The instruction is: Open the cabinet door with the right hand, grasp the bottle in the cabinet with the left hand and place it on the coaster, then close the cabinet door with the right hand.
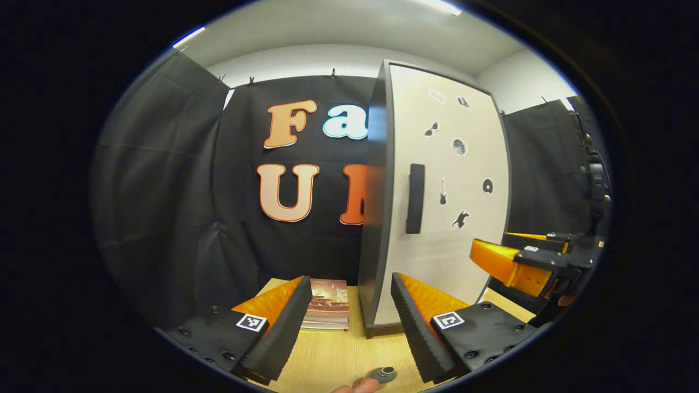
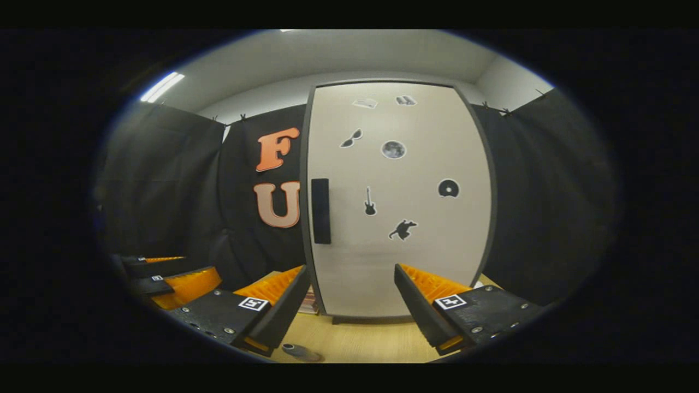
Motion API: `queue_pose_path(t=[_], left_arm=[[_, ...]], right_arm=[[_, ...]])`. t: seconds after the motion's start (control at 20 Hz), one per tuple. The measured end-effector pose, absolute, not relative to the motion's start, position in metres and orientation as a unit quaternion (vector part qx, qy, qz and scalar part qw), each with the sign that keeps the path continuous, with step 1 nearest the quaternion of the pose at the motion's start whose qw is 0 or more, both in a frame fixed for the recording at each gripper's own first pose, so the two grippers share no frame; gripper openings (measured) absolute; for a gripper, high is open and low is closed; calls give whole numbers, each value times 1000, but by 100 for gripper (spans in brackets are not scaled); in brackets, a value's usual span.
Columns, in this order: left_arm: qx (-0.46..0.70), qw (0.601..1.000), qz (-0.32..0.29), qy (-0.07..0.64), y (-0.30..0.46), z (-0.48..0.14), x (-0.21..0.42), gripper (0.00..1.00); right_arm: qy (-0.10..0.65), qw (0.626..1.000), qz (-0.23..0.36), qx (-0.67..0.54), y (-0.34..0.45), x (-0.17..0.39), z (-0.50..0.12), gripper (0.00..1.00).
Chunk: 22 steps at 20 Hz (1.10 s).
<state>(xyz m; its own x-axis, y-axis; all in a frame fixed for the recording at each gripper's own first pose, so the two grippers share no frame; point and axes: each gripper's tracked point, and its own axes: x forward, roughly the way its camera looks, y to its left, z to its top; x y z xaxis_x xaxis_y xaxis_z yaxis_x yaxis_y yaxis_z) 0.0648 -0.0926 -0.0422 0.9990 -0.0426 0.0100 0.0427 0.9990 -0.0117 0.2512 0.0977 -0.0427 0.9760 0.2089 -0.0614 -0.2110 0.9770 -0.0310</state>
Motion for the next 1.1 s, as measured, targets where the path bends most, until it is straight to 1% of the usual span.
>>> queue_pose_path(t=[0.25, 0.5, 0.8, 1.1], left_arm=[[5, 999, -30, -14, -128, -37, 19, 95], [10, 999, -31, -27, -148, -30, -11, 94], [4, 999, -17, -33, -146, -29, -32, 95], [4, 999, -11, -39, -142, -26, -32, 95]], right_arm=[[21, 997, 71, -7, 37, 184, -39, 95], [11, 999, 48, 1, -6, 145, -30, 95], [3, 999, 51, -4, -18, 125, -21, 95], [7, 998, 66, -5, -10, 126, -23, 95]])
